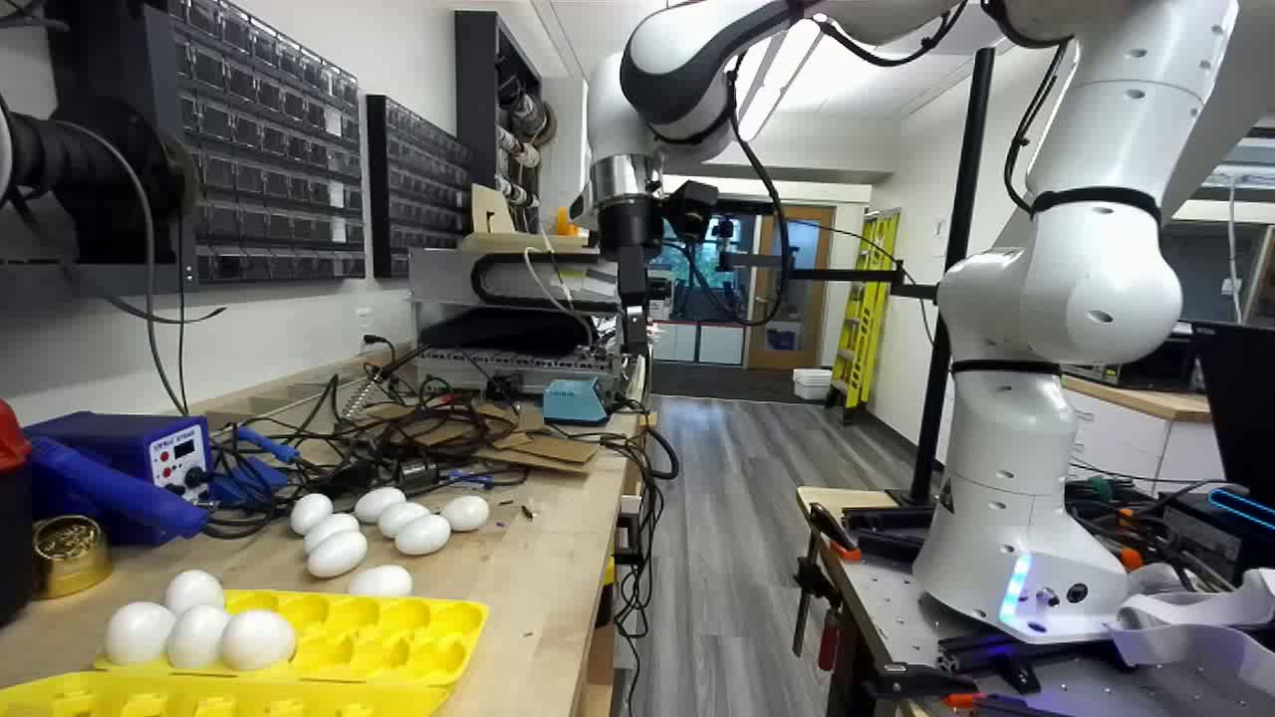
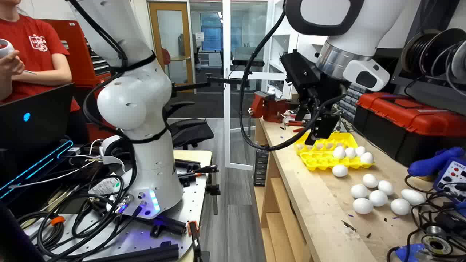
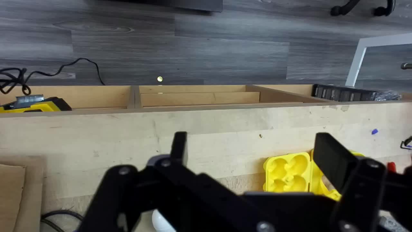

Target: Take one egg from the carton and put it on the table

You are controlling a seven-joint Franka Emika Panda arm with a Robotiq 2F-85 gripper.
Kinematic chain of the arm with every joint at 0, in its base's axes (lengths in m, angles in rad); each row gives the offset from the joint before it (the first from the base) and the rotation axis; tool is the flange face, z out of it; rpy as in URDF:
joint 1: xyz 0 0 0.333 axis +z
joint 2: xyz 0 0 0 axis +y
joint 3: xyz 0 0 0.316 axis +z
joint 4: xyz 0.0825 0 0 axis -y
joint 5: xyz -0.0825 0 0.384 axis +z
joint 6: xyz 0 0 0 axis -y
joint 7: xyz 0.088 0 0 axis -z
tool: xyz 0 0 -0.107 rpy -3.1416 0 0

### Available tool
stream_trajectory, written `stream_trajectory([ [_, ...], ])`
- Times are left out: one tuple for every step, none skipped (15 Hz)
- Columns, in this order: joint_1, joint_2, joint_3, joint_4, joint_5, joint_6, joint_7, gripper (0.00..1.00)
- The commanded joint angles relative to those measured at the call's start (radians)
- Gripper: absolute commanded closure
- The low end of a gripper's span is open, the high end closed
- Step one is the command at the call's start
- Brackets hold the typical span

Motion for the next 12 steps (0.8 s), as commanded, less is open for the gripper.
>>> stream_trajectory([
  [-0.034,0.003,0.032,0.002,0.008,-0.003,-0.007,0.00],
  [-0.034,0.003,0.032,0.002,0.008,-0.003,-0.007,0.00],
  [-0.034,0.003,0.032,0.002,0.008,-0.003,-0.007,0.00],
  [-0.034,0.003,0.032,0.002,0.008,-0.003,-0.007,0.00],
  [-0.034,0.003,0.032,0.002,0.008,-0.003,-0.007,0.00],
  [-0.034,0.003,0.032,0.002,0.008,-0.003,-0.007,0.00],
  [-0.035,0.002,0.036,0.001,0.007,-0.001,-0.006,0.00],
  [-0.037,0.001,0.045,-0.003,0.003,0.009,0.004,0.00],
  [-0.040,-0.001,0.056,-0.008,-0.007,0.025,0.020,0.00],
  [-0.041,-0.005,0.073,-0.015,-0.024,0.049,0.046,0.00],
  [-0.041,-0.006,0.086,-0.018,-0.036,0.071,0.062,0.00],
  [-0.039,-0.006,0.101,-0.022,-0.048,0.101,0.080,0.00],
])
